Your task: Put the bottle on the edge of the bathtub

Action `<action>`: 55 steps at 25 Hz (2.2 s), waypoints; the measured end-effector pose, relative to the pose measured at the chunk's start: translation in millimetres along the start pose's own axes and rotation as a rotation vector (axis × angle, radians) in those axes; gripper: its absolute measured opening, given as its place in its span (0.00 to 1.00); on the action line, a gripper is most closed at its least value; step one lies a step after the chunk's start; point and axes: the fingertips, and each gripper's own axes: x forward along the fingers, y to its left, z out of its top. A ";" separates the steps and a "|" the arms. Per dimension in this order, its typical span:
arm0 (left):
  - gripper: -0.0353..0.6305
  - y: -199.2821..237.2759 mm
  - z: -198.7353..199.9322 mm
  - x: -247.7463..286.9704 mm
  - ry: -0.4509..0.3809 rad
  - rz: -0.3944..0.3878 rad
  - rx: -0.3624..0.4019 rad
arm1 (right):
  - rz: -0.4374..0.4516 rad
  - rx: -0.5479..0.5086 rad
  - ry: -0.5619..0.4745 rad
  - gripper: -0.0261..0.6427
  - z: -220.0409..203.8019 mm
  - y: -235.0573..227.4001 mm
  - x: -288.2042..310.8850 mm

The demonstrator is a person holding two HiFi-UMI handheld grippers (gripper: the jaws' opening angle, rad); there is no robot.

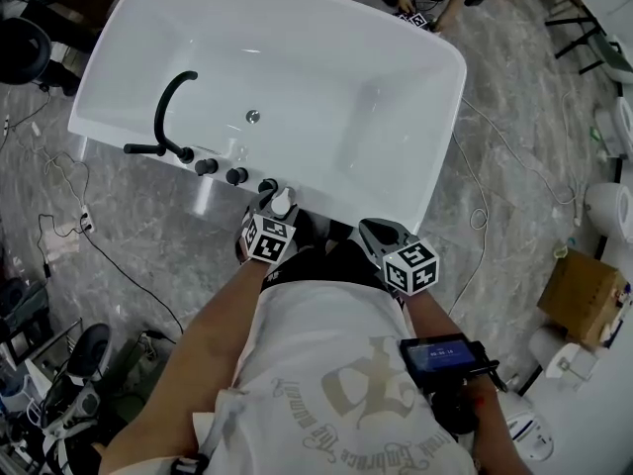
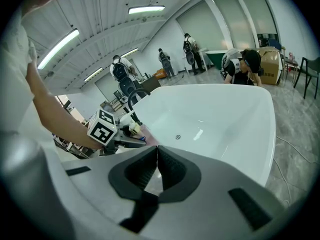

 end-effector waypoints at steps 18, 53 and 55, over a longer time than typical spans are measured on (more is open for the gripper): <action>0.45 -5.3 9.2 -45.7 -0.108 -0.028 -0.056 | 0.027 -0.047 -0.004 0.05 4.4 20.7 12.3; 0.09 -5.2 47.8 -166.3 -0.468 -0.100 -0.239 | 0.118 -0.205 -0.097 0.05 61.1 67.8 23.6; 0.09 -4.4 54.0 -169.9 -0.486 -0.083 -0.243 | 0.138 -0.225 -0.117 0.05 71.2 67.1 20.3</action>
